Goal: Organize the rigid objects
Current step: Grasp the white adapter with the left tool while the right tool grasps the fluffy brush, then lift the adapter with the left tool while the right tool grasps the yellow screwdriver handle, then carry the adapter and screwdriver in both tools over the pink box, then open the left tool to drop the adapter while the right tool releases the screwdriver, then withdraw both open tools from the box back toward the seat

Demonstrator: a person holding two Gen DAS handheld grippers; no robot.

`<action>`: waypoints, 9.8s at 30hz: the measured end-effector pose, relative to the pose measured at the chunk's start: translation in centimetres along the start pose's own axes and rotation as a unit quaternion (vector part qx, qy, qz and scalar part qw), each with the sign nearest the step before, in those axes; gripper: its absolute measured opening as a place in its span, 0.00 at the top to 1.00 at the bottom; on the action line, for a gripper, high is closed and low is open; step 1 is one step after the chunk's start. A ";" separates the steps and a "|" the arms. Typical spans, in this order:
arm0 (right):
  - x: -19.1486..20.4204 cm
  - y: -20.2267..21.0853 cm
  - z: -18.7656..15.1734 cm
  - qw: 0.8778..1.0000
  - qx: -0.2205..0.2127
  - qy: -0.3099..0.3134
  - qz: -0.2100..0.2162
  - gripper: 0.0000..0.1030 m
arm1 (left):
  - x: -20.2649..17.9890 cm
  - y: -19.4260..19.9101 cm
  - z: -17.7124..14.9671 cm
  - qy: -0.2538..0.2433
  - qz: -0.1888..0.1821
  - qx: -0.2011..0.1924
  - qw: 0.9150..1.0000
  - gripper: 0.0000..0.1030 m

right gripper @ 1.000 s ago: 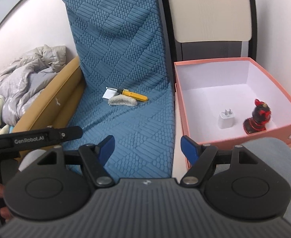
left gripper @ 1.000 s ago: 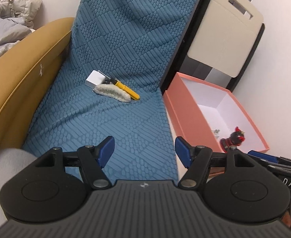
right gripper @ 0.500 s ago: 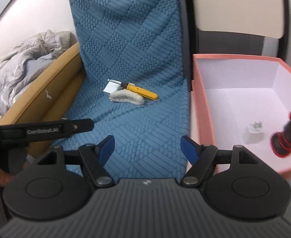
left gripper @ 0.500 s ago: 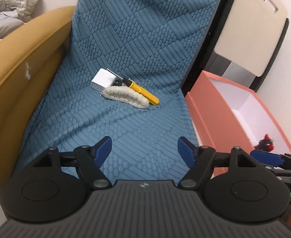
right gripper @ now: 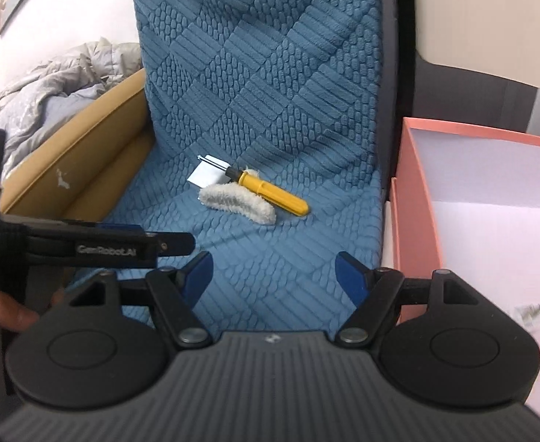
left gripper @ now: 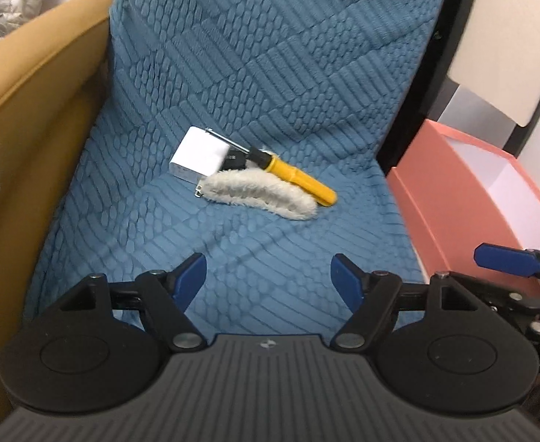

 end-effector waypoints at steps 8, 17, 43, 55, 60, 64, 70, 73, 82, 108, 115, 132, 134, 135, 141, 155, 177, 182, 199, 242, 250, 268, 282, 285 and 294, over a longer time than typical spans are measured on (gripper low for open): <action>0.3 -3.1 1.7 0.999 0.007 0.030 0.021 0.27 | 3.4 -3.7 3.2 0.016 0.013 0.010 1.000 0.24; 1.5 -7.3 4.0 0.997 0.009 0.056 0.055 0.06 | 5.3 -7.5 6.4 0.003 0.035 0.022 0.999 0.25; 2.5 -17.1 5.7 0.988 0.035 0.141 0.050 0.66 | 8.8 -13.4 10.8 -0.009 0.014 0.037 0.999 0.24; 3.4 -16.0 4.9 0.983 0.030 0.177 0.039 0.82 | 7.8 -14.0 10.6 -0.054 0.048 0.036 0.997 0.40; 4.1 -15.0 4.1 0.984 0.029 0.175 0.031 0.83 | 8.1 -12.4 10.1 -0.039 0.045 0.044 0.997 0.41; 4.3 -13.5 3.4 0.984 0.025 0.174 0.024 0.84 | 7.9 -11.3 8.9 -0.027 0.050 0.050 0.997 0.41; 4.3 -11.5 1.7 0.984 0.030 0.174 0.008 0.84 | 8.1 -8.4 6.7 -0.007 0.058 0.046 0.997 0.41; 4.1 -10.2 0.9 0.985 0.029 0.168 0.000 0.84 | 7.8 -7.4 5.6 0.010 0.049 0.046 0.998 0.42; 4.2 -7.1 -3.2 0.989 0.038 0.144 -0.020 0.85 | 6.9 -4.9 1.6 0.043 0.044 0.036 0.997 0.43; 1.2 -1.9 -8.9 0.998 0.056 0.007 -0.015 0.65 | 2.7 -1.1 -5.7 0.080 0.030 0.054 0.995 0.43; -1.9 -3.8 -6.1 0.998 0.025 -0.029 -0.040 0.65 | 3.0 -1.3 -5.2 0.088 0.027 0.051 0.994 0.43; -3.9 -9.7 -5.6 0.994 0.048 -0.058 -0.076 0.76 | 3.1 -1.7 -4.7 0.094 0.020 0.047 0.994 0.43; -3.8 -10.0 -5.5 0.994 0.048 -0.049 -0.083 0.76 | 3.1 -1.8 -4.6 0.093 0.020 0.046 0.994 0.43; -3.7 -10.0 -5.5 0.994 0.049 -0.046 -0.085 0.76 | 3.1 -1.8 -4.6 0.095 0.021 0.046 0.994 0.43; -3.7 -9.7 -5.5 0.994 0.059 -0.036 -0.089 0.79 | 2.6 -1.8 -4.1 0.091 0.012 0.044 0.995 0.43; -3.9 -2.9 -2.4 0.995 0.029 -0.033 -0.090 0.80 | -0.5 1.3 -2.5 0.055 -0.003 0.016 0.998 0.43; -0.5 11.6 -0.8 0.998 -0.001 -0.026 -0.060 0.80 | -7.1 13.5 -3.8 0.041 -0.001 -0.011 0.999 0.43; -0.4 14.3 -1.1 0.998 -0.011 -0.031 -0.052 0.80 | -9.0 15.3 -4.0 0.039 -0.004 -0.018 0.999 0.43; -7.1 22.4 -1.1 0.995 -0.041 -0.041 -0.079 0.80 | -20.2 18.1 -2.4 0.002 -0.042 -0.042 0.998 0.43; -29.5 13.8 -4.4 0.981 0.026 -0.140 -0.130 0.79 | -34.5 -3.2 -2.5 -0.039 -0.054 0.084 0.994 0.43; -30.7 11.9 -5.1 0.979 0.039 -0.153 -0.129 0.78 | -34.4 -4.1 -3.0 -0.035 -0.048 0.097 0.993 0.40; -25.7 16.3 -2.9 0.982 -0.002 -0.145 -0.119 0.73 | -32.7 5.5 -1.1 -0.040 -0.054 0.023 0.997 0.33; -16.0 23.1 -2.3 0.989 -0.049 -0.107 -0.092 0.73 | -28.4 15.7 -2.0 -0.040 -0.060 -0.034 0.997 0.33; -14.0 24.1 -2.7 0.990 -0.054 -0.099 -0.090 0.73 | -27.1 17.4 -2.6 -0.035 -0.060 -0.041 0.997 0.33; -8.5 26.4 -4.6 0.991 -0.062 -0.090 -0.077 0.73 | -23.2 21.4 -4.6 -0.028 -0.052 -0.053 0.997 0.30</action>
Point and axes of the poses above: each gripper's, at about its wrist camera, not at the fingertips, and y roughly against the way its jaws point, x to its left, z to its top, the point moved 9 cm from there along -y, roughly the way its jaws point, and after that the axes turned 6 degrees about x, right-handed, at the moved point
